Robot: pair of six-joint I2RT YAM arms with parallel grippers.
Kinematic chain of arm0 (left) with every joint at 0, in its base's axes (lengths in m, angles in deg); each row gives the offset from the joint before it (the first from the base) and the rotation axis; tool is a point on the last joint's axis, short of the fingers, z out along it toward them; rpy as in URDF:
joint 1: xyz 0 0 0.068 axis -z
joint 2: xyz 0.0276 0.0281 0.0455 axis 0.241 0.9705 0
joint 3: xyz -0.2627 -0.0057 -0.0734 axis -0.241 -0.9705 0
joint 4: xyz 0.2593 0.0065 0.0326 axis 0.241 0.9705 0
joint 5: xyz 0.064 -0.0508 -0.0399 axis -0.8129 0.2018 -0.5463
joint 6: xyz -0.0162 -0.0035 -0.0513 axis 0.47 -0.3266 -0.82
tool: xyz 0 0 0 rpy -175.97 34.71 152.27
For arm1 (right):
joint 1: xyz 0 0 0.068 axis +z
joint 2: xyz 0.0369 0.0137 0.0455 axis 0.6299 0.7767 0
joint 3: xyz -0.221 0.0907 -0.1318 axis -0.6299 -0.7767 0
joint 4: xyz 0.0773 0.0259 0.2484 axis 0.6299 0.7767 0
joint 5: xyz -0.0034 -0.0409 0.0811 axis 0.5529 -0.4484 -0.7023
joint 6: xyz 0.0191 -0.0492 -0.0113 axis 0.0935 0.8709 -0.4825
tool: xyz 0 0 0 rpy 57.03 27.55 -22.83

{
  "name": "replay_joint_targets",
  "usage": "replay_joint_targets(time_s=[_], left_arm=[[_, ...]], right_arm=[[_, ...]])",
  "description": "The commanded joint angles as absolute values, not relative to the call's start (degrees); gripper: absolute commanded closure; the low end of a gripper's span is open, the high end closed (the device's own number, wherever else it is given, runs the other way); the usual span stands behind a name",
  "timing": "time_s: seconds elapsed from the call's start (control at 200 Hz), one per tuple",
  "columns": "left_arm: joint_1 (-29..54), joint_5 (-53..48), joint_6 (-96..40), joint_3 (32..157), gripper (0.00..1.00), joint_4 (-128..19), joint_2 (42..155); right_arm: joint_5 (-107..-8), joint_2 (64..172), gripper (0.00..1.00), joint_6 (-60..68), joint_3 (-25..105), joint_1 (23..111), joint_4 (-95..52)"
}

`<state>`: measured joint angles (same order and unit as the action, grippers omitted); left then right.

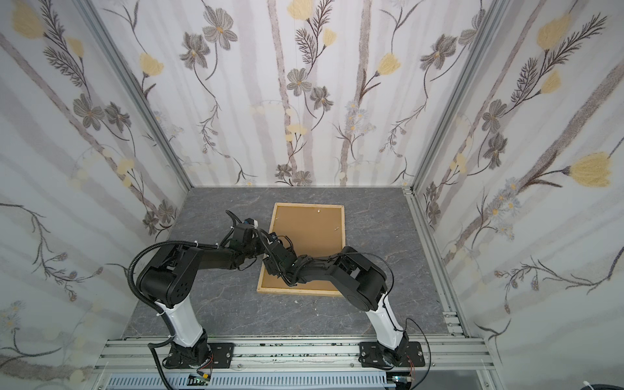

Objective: Put the photo into the frame

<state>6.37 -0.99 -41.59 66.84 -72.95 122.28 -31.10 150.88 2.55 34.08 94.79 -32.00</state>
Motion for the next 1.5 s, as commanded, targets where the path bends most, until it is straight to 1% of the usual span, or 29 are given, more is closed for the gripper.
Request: replay_joint_targets(time_s=[0.0, 0.1, 0.195, 0.375, 0.555, 0.719, 0.769, 0.774, 0.854, 0.974, 1.004, 1.114, 1.184, 1.379, 1.494], left_arm=[[6.99, 2.62, -41.95, 65.43, 0.77, -52.76, 123.52], [6.98, 2.52, -41.78, 65.46, 0.76, -52.69, 123.05], [6.87, 2.45, -41.56, 65.89, 0.72, -52.15, 122.35], [6.71, 2.70, -40.74, 67.67, 0.63, -49.18, 119.27], [5.62, 2.53, -39.92, 70.56, 0.60, -46.53, 116.57], [4.80, 1.30, -38.17, 76.49, 0.51, -43.41, 119.44], [4.66, 0.72, -37.73, 78.75, 0.50, -42.34, 121.06], [4.67, 0.64, -37.69, 78.96, 0.50, -42.18, 121.25], [4.64, -0.48, -36.76, 82.58, 0.50, -40.44, 123.82], [4.61, -1.54, -36.06, 87.12, 0.50, -38.69, 127.82], [4.60, -1.79, -36.05, 88.21, 0.50, -38.23, 128.76], [4.79, -2.00, -36.30, 90.99, 0.51, -37.49, 131.45], [5.15, -2.17, -36.51, 91.60, 0.55, -37.28, 132.06], [6.74, -2.96, -38.66, 88.20, 0.71, -38.54, 130.33], [7.68, -1.93, -41.50, 83.42, 0.75, -41.67, 127.65]], right_arm=[[-30.20, 151.92, 0.19, 1.30, 33.37, 94.30, -24.44], [-33.57, 149.62, 0.18, 1.39, 32.31, 94.44, -25.46], [-36.73, 145.78, 0.14, 1.55, 31.59, 94.43, -25.24], [-39.10, 136.64, 0.12, 1.44, 27.72, 93.52, -25.97], [-41.52, 129.00, 0.11, 0.56, 22.99, 90.32, -27.28], [-41.48, 124.27, 0.09, -0.61, 19.35, 86.54, -26.73], [-41.62, 123.30, 0.08, -0.96, 18.32, 86.46, -26.50], [-41.54, 123.01, 0.08, -1.07, 18.00, 85.06, -26.51], [-41.77, 122.09, 0.08, -1.49, 16.45, 83.71, -26.72], [-42.38, 121.71, 0.08, -1.60, 14.86, 83.19, -26.59], [-42.33, 119.74, 0.07, -1.60, 14.45, 83.12, -26.60], [-42.50, 118.68, 0.07, -1.70, 13.44, 82.96, -26.68], [-42.76, 118.27, 0.07, -1.60, 13.08, 82.75, -26.77], [-43.62, 118.53, 0.07, -1.17, 13.28, 82.13, -26.73], [-43.98, 118.88, 0.07, -1.07, 13.41, 82.00, -26.87]])
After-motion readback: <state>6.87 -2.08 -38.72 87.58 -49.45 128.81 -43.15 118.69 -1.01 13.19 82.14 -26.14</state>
